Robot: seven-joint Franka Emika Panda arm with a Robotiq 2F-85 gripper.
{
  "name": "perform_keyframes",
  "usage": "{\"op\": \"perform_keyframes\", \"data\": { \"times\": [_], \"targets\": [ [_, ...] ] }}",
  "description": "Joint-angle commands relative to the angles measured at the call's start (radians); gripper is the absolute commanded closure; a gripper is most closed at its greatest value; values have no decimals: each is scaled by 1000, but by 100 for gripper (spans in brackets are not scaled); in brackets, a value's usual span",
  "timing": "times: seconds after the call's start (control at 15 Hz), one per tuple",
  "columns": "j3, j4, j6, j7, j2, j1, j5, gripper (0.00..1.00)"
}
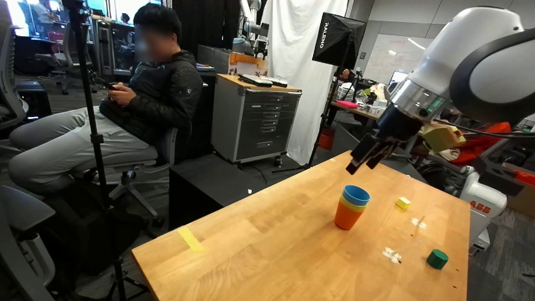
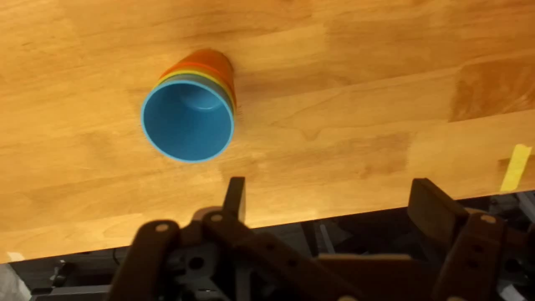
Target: Stack the cups
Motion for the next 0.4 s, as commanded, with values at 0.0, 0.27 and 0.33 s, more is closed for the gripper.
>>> {"op": "perform_keyframes", "data": {
  "times": [0.0, 0.27, 0.33],
  "targets": [
    [21, -37, -3, -34, -34, -13, 28, 0],
    [39, -123, -3, -83, -107, -25, 62, 0],
    [39, -126, -3, -85, -109, -26, 62, 0]
  ]
}}
